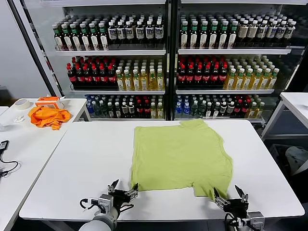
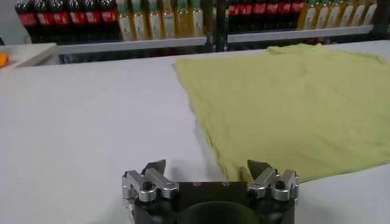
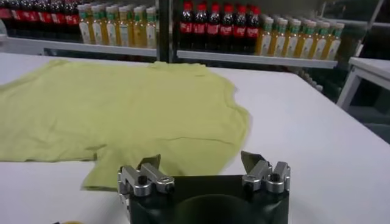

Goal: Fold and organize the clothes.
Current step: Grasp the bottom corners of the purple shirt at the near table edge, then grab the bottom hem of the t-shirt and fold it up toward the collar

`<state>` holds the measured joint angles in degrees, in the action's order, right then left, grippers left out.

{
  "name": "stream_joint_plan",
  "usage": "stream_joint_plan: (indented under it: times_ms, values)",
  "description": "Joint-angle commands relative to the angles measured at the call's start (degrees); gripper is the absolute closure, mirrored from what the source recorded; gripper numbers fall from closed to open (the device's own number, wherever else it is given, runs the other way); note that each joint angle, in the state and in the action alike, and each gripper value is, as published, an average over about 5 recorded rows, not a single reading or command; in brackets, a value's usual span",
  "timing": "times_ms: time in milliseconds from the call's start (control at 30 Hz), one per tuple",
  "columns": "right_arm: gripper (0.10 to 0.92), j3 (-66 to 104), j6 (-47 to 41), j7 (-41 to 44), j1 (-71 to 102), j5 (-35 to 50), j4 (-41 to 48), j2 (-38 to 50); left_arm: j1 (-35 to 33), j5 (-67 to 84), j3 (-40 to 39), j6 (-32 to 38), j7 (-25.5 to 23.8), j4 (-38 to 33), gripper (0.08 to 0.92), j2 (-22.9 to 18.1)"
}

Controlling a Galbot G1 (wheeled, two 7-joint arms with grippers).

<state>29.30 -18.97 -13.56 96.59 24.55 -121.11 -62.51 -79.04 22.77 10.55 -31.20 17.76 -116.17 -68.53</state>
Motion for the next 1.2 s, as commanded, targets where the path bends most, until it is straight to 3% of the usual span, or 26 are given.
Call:
stream_joint_plan:
  times_ms: [33, 200, 633, 833, 1000, 1200]
  values:
    - [0.232, -1.12, -0.46, -0.47, 0.07, 0.31, 0.88, -0.15, 0.2, 1.02, -0.28, -0.22, 1.28, 1.82, 0.177, -1.45]
    - [0.361, -2.42, -1.62, -1.76, 0.05, 1.56, 1.08, -0.33, 0.24, 0.98, -0.38, -0.08, 1.4, 2.36, 0.259, -1.69]
    - [0.725, -2.57, -1.45, -1.38, -0.69, 3.34, 1.4, -0.6, -0.73, -1.27, -1.52, -0.76, -1.95, 2.7, 0.623, -3.24]
    - [0.889, -2.15, 1.12, -0.28, -1.49, 3.39, 0.71, 0.43, 0.14, -1.03, -0.75, 0.21, -4.04, 2.34, 0.796, -2.12]
    - [0.919, -0.92, 1.89, 0.77, -1.45, 4.79, -2.18, 2.04, 0.61, 2.51, 1.48, 0.89, -5.9, -0.85, 0.909, 0.93]
    - [0.919, -0.36, 1.46, 1.16, 7.34, 4.15, -7.86, 2.07, -3.65, 5.22, 2.57, 0.82, -5.89, -6.42, 0.917, 4.03]
